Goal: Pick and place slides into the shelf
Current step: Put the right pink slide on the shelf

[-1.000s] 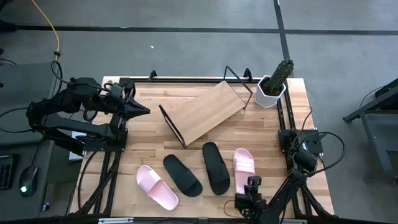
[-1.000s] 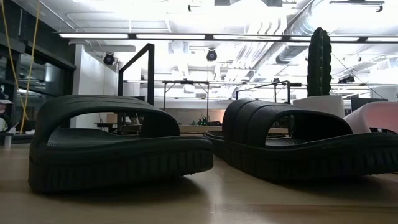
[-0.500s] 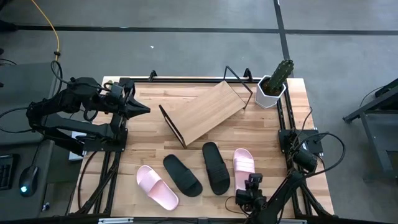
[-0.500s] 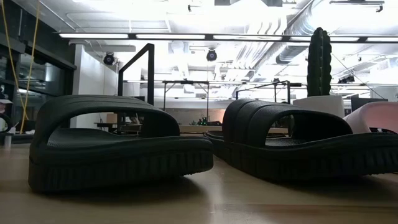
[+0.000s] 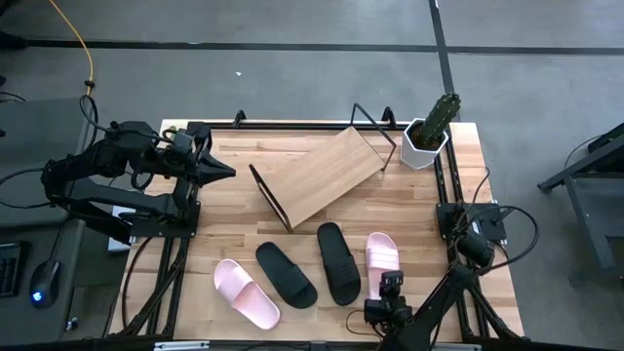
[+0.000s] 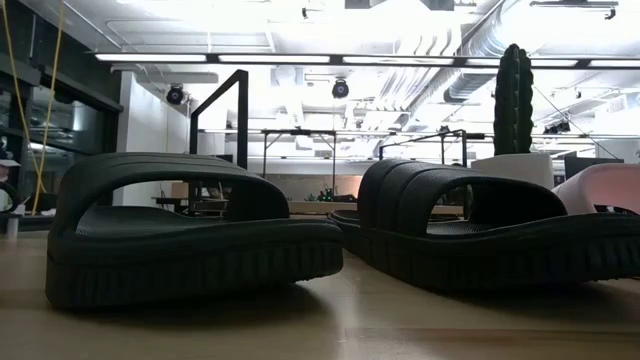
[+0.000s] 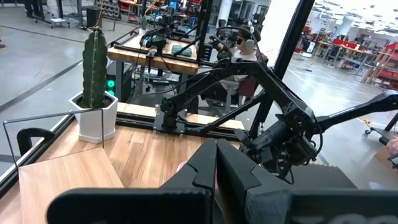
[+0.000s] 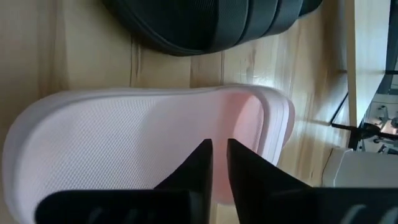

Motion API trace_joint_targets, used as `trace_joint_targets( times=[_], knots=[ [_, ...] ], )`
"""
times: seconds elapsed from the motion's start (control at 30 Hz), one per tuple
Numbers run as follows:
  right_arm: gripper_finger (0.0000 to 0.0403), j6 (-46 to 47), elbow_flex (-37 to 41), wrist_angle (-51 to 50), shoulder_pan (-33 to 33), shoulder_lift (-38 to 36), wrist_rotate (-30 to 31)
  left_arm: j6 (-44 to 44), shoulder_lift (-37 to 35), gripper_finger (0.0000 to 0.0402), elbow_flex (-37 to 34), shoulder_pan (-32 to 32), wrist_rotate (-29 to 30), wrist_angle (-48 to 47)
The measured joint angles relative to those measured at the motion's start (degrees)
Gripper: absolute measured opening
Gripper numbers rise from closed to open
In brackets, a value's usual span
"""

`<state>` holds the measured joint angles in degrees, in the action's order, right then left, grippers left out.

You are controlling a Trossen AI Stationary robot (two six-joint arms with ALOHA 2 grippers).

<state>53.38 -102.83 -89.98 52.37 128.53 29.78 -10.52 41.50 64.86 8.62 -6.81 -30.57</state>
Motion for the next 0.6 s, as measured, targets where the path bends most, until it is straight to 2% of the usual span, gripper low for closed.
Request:
trace_joint_targets(
  times=[0.23, 0.6],
  knots=[
    [0.0077, -2.5, 0.0, -0.01, -0.68, 0.0, 0.17, 0.0, 0.0, 0.0001, 0.0, 0.0, 0.0, 0.0],
    [0.0081, -5.2, 0.17, -0.01, -1.68, -0.03, 3.38, 0.0, 0.01, 0.0001, 0.0, 0.0, 0.0, -0.34]
  ],
)
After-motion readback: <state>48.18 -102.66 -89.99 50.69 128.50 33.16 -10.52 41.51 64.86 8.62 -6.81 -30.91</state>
